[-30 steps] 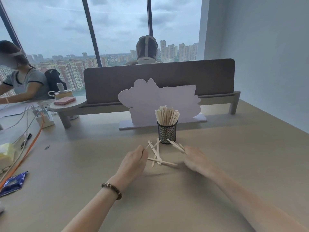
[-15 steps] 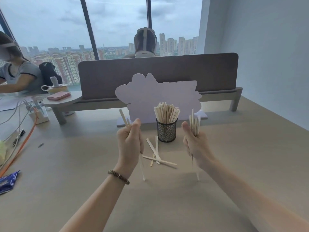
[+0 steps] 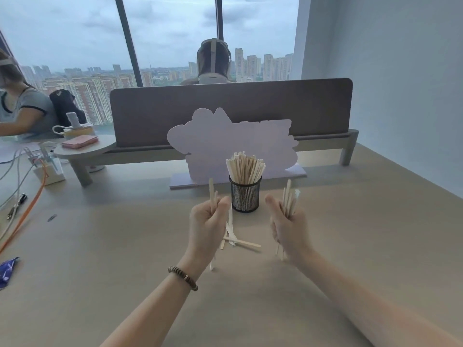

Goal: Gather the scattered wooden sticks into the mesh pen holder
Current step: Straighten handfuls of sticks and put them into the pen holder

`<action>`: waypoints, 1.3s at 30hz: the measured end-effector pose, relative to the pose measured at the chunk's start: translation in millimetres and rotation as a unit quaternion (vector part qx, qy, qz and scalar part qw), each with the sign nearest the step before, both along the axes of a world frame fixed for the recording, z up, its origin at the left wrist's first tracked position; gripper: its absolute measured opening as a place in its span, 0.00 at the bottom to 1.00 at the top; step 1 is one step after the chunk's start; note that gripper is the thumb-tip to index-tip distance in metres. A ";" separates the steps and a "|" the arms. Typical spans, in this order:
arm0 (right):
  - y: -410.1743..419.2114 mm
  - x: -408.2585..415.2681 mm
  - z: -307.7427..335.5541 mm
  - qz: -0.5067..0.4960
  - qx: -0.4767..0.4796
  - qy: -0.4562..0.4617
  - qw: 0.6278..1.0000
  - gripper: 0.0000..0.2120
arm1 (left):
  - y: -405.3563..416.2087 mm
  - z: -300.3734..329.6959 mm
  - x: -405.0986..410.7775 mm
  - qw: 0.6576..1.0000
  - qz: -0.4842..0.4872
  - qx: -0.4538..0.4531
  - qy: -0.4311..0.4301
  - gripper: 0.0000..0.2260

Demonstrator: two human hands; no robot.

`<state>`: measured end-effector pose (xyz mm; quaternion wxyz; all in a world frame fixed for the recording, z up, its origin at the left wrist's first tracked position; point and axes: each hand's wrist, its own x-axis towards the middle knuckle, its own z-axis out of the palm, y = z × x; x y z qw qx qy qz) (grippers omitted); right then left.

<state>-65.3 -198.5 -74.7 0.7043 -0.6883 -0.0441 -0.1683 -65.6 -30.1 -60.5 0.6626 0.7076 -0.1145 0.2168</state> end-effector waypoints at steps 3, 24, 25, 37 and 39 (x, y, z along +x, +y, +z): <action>-1.2 0.0 -12.3 0.013 -0.033 0.014 0.999 0.29 | -0.6 -12.9 -2.4 0.999 -0.013 0.011 0.044 0.28; -2.6 0.0 6.3 0.058 -0.022 -0.020 0.998 0.26 | 0.0 -11.5 -3.2 0.998 -0.001 -0.055 0.040 0.25; -2.2 -0.7 7.4 0.052 -0.028 -0.017 0.998 0.28 | 0.5 -12.1 -2.0 0.998 -0.001 -0.044 0.039 0.26; -7.0 3.7 1.5 0.169 0.095 0.001 0.981 0.12 | 4.5 -20.5 -2.0 0.982 -0.051 -0.162 0.076 0.11; -8.6 2.9 -0.4 0.180 0.073 0.012 0.981 0.10 | 7.7 -24.3 -2.6 0.986 -0.048 -0.141 0.070 0.12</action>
